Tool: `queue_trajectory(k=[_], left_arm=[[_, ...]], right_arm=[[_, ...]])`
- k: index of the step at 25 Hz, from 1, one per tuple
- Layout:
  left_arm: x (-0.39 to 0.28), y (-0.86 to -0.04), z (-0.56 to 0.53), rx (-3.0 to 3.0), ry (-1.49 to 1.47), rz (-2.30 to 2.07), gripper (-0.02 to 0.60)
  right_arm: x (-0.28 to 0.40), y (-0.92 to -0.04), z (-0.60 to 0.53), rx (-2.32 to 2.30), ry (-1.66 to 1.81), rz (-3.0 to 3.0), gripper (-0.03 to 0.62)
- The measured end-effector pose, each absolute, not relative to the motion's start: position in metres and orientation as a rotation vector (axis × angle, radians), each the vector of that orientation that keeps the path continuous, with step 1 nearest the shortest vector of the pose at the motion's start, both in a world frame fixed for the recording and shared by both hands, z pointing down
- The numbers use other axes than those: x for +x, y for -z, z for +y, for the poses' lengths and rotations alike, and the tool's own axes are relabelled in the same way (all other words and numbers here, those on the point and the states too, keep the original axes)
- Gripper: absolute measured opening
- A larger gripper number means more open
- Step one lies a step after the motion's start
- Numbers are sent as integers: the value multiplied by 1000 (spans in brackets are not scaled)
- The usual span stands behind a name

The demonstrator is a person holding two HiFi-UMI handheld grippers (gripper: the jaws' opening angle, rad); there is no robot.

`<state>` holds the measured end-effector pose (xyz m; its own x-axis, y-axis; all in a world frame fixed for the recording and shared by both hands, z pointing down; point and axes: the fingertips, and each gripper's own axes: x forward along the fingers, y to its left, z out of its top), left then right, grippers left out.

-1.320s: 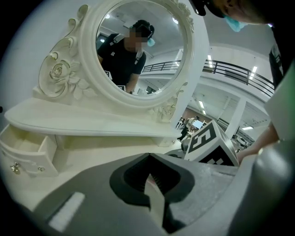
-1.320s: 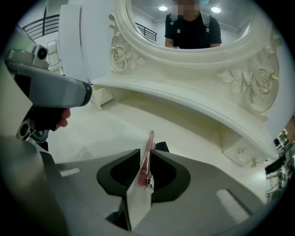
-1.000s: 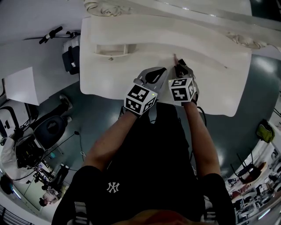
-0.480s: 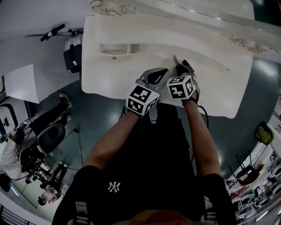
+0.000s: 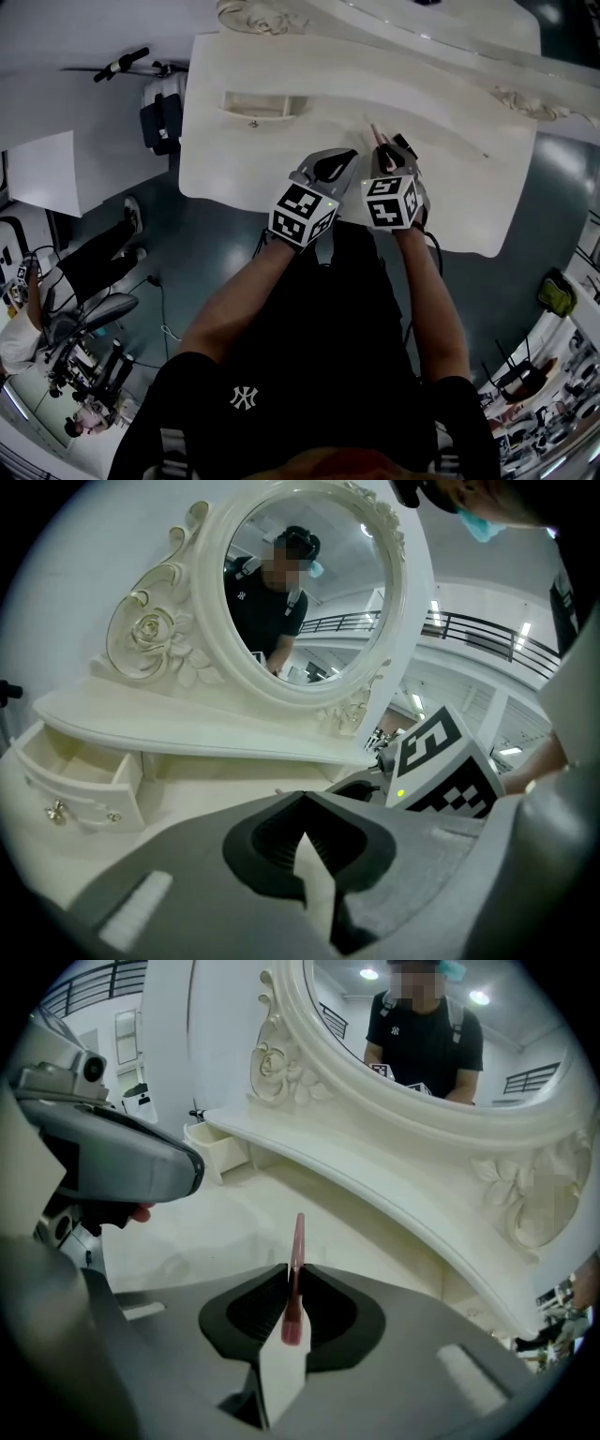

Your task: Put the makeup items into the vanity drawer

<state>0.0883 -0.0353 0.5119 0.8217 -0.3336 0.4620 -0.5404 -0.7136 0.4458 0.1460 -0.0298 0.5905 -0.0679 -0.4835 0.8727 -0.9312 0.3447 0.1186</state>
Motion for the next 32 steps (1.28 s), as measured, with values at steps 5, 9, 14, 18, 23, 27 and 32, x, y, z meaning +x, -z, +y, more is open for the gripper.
queue_trajectory(k=[5,9,14,18,23,27,32], left_arm=[[70,-506,-40,2431,-447,-689,0],[49,-501,-43,2426,-423,-740,0],[19,-494,-50,2414,-395,-813,0],[-6,-488,-59,2400,-371,-881,0],[-34,-483,-70,2380,-345,-958,0],[-54,-481,-80,2366,-326,-1011,0],[-72,-481,-91,2349,-309,-1058,0]], right_arm=[[124,-574,-37,1248,-553,-1756,75],[98,-559,-43,1213,-491,-1813,75],[61,-540,-52,1152,-394,-1895,75],[31,-527,-64,1088,-311,-1954,75],[-2,-517,-81,1019,-216,-2007,75],[-27,-510,-96,967,-145,-2044,75],[-52,-511,-112,906,-65,-2070,75]])
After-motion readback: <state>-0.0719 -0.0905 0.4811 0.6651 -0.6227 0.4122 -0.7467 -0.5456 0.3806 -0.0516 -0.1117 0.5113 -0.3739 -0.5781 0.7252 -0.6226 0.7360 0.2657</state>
